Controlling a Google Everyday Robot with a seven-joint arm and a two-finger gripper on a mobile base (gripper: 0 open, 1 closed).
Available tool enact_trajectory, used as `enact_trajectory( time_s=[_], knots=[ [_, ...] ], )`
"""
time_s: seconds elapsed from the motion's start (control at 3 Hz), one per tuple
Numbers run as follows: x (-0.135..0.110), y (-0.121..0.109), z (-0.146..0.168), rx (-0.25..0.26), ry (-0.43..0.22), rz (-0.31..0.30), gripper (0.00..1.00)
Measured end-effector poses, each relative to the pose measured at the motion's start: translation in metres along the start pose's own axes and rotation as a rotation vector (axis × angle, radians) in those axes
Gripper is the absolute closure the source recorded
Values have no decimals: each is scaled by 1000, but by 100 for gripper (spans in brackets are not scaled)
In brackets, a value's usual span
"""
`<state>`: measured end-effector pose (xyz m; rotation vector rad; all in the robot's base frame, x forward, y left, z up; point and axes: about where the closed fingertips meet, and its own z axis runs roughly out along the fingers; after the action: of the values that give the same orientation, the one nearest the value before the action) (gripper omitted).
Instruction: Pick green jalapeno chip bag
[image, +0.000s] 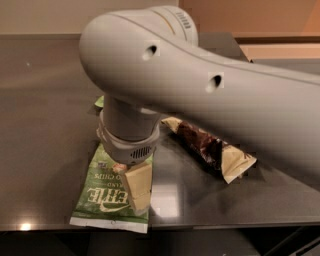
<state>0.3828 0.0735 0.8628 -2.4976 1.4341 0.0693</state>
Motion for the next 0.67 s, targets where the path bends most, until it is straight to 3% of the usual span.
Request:
enact_trajectory(
  time_s=[0.33,0.67],
  knots=[
    [7,1,25,-71,44,-94,0],
    [22,-3,33,-112,80,-135,0]
  ],
)
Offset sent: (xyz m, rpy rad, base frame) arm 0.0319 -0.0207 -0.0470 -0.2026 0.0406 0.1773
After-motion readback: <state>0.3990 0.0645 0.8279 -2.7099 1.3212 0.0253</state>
